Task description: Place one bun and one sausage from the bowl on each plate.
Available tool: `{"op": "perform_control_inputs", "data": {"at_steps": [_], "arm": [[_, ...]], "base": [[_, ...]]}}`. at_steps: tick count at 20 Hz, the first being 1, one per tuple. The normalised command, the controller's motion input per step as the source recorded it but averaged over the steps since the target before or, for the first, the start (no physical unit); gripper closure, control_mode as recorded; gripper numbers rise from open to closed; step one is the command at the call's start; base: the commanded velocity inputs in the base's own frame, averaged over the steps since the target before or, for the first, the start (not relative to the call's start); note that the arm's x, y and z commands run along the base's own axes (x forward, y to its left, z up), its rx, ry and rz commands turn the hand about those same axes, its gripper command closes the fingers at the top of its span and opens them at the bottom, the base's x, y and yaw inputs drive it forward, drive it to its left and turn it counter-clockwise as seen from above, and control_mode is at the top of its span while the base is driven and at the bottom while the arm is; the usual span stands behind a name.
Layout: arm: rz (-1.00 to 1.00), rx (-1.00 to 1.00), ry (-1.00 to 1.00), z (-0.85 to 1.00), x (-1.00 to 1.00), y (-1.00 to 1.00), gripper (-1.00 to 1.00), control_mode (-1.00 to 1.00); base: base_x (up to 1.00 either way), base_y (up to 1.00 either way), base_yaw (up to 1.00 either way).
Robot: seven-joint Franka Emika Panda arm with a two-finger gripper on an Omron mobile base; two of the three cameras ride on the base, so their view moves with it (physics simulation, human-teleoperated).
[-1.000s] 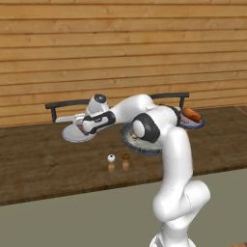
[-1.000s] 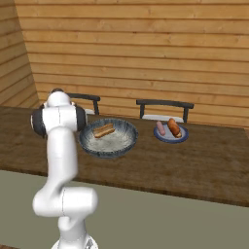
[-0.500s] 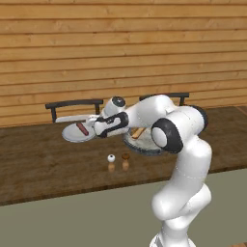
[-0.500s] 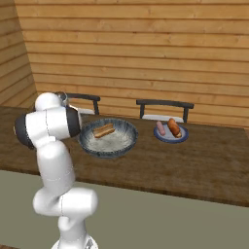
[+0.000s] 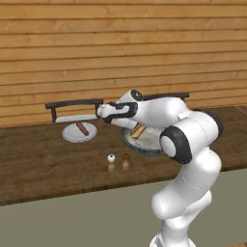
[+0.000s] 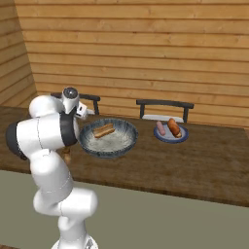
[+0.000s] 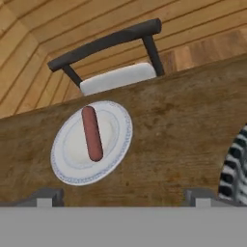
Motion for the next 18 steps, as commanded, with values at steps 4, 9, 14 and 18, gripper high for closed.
{"op": "perform_control_inputs", "data": {"at_steps": [4, 9, 14, 18], "arm": [[-0.08, 0.06, 0.02, 0.43, 0.0, -0.2, -1.0, -1.0], [-0.17, 0.02, 0.19, 0.45, -0.07, -0.1, -1.0, -1.0], [-0.2, 0.01, 0.3, 0.25, -0.27, -0.56, -1.0, -1.0], [-0.11, 0.01, 0.27, 0.26, -0.18, -0.68, -1.0, -1.0]], "base": [[0.0, 0.0, 0.0], [0.0, 0.0, 0.0], [0.0, 0.0, 0.0], [0.0, 0.0, 0.0]]}}
